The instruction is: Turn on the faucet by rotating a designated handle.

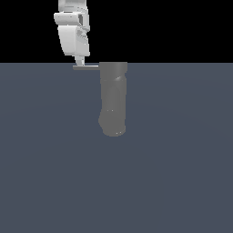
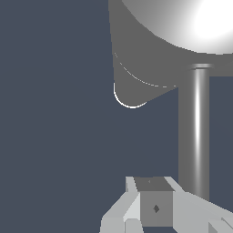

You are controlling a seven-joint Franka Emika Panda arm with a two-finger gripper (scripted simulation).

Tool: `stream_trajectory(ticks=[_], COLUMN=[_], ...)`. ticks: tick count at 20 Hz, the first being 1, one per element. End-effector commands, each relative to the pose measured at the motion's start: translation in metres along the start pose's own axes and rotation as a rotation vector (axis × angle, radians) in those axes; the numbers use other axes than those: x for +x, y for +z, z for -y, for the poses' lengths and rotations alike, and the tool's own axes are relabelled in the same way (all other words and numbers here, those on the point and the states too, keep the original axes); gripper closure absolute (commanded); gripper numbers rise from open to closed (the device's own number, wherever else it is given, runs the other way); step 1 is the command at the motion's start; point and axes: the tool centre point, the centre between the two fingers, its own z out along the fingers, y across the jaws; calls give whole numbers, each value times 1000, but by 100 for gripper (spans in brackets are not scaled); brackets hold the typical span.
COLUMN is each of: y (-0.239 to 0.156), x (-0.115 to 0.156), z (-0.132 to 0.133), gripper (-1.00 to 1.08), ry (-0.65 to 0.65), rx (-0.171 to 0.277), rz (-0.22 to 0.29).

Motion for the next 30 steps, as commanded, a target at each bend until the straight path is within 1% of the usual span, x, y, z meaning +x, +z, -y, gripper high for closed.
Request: stream_trajectory(ticks=[1, 30], y=[0, 0], x=[0, 4], z=[-7, -76], gripper=[108, 108], ry=[0, 1], rx=[-3, -2], rz=[-1, -1])
